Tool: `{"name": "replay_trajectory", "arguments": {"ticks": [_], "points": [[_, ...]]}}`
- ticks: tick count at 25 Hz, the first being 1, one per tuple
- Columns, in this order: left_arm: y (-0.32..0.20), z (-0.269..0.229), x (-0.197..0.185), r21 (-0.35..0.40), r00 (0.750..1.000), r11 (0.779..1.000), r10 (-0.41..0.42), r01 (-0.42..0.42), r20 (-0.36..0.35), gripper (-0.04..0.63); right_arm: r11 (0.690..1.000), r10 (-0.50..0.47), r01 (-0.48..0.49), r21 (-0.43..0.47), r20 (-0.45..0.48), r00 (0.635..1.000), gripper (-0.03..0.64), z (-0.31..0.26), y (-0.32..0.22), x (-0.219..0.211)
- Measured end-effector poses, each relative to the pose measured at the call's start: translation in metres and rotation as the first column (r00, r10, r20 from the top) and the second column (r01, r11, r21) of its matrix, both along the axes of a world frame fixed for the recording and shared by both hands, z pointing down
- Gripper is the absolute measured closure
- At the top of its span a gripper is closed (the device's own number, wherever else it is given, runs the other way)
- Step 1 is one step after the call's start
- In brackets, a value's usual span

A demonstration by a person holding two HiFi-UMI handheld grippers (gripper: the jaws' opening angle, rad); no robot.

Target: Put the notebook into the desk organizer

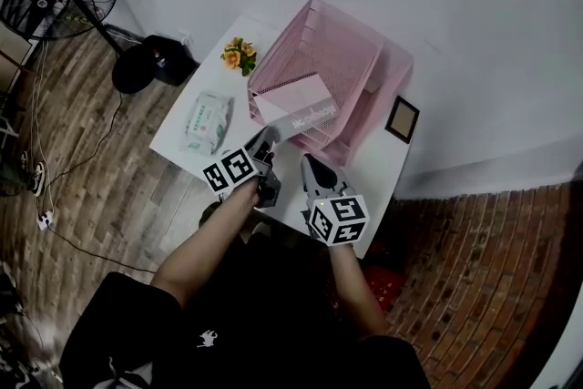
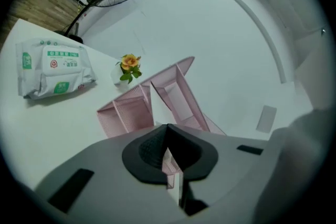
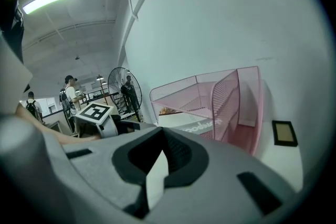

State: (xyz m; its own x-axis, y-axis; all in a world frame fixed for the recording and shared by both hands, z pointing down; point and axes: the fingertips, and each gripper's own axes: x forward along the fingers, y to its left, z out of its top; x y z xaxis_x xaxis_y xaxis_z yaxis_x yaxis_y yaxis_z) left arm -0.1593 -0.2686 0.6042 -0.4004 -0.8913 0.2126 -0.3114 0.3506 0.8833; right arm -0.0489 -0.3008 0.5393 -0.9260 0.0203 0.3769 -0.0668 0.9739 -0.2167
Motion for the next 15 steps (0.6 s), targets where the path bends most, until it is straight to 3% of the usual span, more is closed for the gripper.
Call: {"name": "replay_trajectory", "arguments": {"ticks": [4, 10, 13, 15], "points": [[-0.009, 0.006, 0.018, -0.02, 0.998, 0.998, 0.056, -0.056, -0.005, 0.583, 1.0, 0.004, -0.004, -0.002, 0.004, 1.0, 0.615, -0.001, -0.004, -0.002], [0.012, 0.0, 0.003, -0.119, 0.994, 0.992, 0.05, -0.039, 0.092, 0.458, 1.0, 0.008, -0.008, -0.004, 0.006, 1.0, 0.615, -0.002, -0.009, -0.004], [0.013, 0.013, -0.003, -0.149, 0.995, 0.987, 0.075, -0.066, 0.058, 0.411, 1.0, 0.004, -0.004, -0.004, 0.008, 1.0, 0.615, -0.003, -0.008, -0.006], [0.007, 0.019, -0.004, -0.11, 0.994, 0.988, 0.109, -0.109, -0.003, 0.444, 1.0, 0.005, -0.005, -0.004, 0.009, 1.0, 0.615, -0.003, -0.008, -0.006]]}}
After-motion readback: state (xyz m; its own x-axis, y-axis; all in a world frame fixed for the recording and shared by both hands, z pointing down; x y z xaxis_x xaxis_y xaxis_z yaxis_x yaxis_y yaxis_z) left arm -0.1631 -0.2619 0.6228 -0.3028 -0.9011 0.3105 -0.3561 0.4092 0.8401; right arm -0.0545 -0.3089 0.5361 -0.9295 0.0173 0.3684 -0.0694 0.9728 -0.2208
